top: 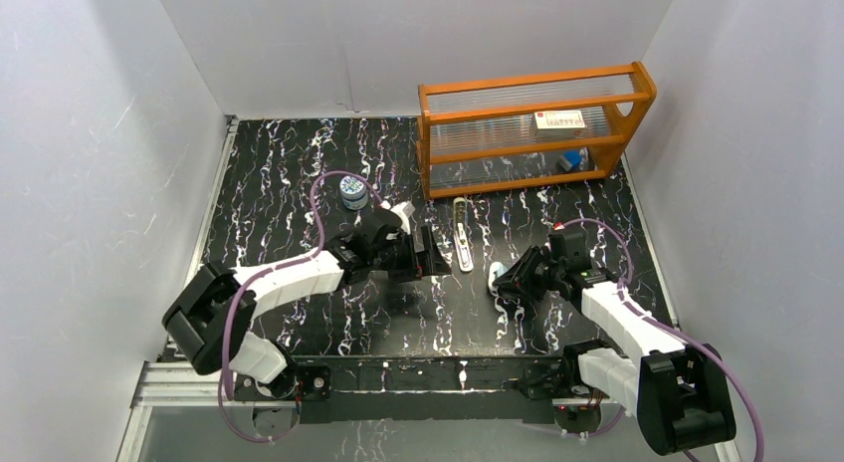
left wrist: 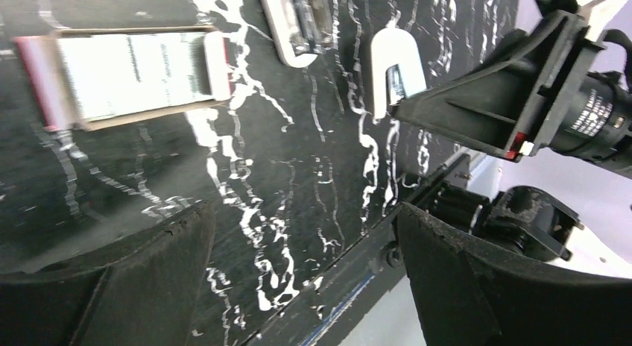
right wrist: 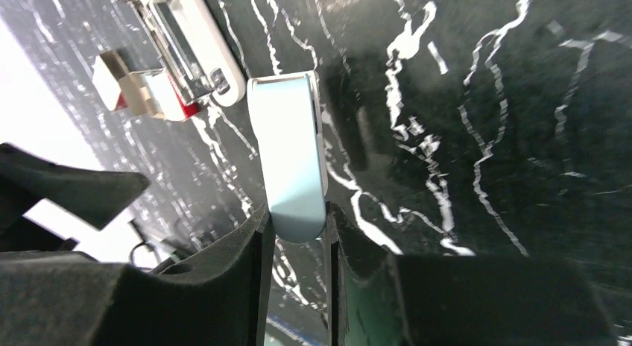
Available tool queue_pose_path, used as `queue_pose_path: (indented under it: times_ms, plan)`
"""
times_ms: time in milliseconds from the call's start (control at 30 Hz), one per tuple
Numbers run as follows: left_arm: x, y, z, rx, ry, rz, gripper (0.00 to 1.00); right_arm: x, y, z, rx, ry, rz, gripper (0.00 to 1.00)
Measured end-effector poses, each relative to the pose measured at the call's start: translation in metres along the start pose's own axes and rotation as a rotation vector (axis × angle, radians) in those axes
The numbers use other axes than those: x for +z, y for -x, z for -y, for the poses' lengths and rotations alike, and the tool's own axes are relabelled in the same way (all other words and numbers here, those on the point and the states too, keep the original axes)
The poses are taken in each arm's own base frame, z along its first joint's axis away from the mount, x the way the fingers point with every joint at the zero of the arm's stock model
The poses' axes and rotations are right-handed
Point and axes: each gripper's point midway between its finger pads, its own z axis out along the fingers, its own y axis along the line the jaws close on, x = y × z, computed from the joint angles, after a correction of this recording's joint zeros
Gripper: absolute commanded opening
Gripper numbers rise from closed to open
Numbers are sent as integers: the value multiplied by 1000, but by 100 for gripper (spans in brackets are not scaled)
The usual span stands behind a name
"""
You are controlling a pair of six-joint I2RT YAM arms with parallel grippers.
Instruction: Load the staples into the stapler
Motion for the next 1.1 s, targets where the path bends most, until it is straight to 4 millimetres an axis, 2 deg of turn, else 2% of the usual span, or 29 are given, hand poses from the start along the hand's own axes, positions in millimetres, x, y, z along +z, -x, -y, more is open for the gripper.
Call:
queue_pose_path:
  times_ms: [67,233,433,633,800,867,1100]
  plan:
    - [8,-5,10,-5,-31,-22,81,0,-8,-3,36,33,-32,23]
    - [26,-15,28,-25,-101,-68,65,-3,-9,-23,48,126,-55,23]
    - [45,-16,42,-34,-139,-96,63,-8,-12,-36,33,190,-80,23]
    - [55,-12,57,-23,-170,-101,60,-14,-17,-44,16,236,-106,23]
    - [65,-17,62,-11,-175,-119,37,-16,-20,-46,4,252,-123,24]
    - [69,-20,61,-8,-171,-128,31,-16,-21,-46,-2,256,-127,23]
    - [77,-22,67,13,-184,-145,30,-16,-21,-46,-9,258,-129,23]
